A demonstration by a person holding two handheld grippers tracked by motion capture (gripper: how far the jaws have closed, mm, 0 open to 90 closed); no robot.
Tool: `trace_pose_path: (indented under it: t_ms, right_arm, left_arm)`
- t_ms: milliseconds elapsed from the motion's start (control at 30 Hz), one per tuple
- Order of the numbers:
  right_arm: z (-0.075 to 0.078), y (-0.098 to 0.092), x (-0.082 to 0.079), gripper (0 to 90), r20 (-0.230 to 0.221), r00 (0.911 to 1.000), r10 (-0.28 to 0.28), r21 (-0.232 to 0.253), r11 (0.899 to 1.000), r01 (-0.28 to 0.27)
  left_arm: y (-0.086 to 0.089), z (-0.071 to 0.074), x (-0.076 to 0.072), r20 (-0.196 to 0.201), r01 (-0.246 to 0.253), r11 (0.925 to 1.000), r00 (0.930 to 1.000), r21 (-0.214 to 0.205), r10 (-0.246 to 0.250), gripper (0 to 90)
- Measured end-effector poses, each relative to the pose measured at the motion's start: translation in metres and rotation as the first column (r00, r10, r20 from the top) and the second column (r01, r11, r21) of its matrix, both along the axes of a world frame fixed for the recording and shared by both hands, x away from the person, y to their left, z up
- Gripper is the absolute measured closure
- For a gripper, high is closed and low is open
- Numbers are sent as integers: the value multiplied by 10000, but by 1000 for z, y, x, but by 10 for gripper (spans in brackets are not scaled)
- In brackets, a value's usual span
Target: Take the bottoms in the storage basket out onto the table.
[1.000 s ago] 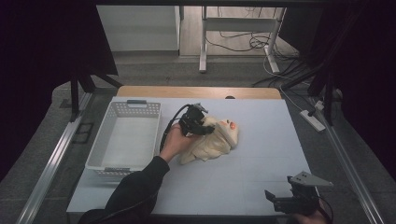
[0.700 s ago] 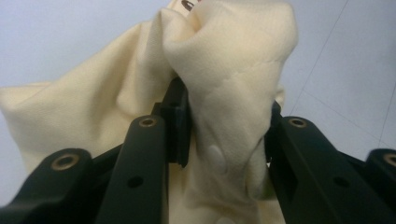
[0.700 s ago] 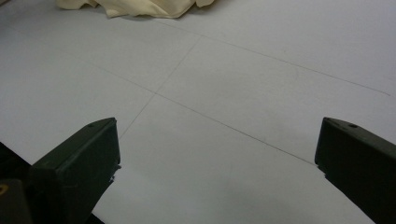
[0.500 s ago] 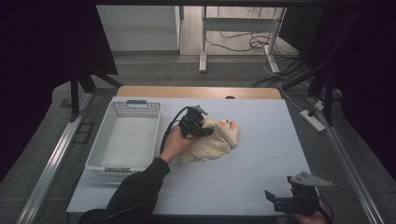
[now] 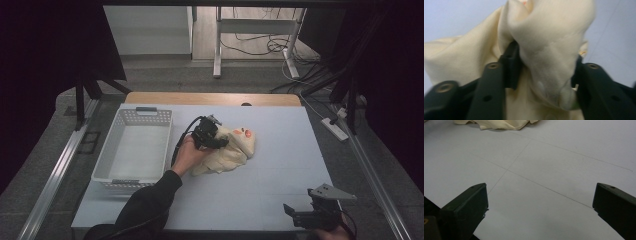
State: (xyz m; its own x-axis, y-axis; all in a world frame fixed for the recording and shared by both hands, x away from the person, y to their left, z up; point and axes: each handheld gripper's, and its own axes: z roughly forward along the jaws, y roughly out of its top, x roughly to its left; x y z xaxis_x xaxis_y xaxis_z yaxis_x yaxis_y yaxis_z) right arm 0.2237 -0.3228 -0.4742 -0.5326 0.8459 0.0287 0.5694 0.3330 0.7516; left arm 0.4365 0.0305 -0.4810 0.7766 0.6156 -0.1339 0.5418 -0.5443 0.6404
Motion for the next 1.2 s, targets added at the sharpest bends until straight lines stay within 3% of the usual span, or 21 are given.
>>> trace_pose_path:
  t_ms: [267,700,933,1200]
  right_arm:
    - [0,0,0,5,-6,10000,0,12,10000,0]
    - [0,0,0,5,0,10000,-1,28,10000,1]
    - [0,0,0,5,-5,10000,-3,30,10000,3]
    - [0,0,0,5,-15,10000,3,28,10000,-3]
  left_arm:
    - [-4,-3,0,77,-142,9995,9999,287,140,406]
    - [-6,0,2,-289,-97,9999,9995,-44,96,143]
    - [-6,3,1,-501,-46,9999,9987,-108,41,59]
    - [-1,9,1,-296,-90,9993,9995,-356,79,25]
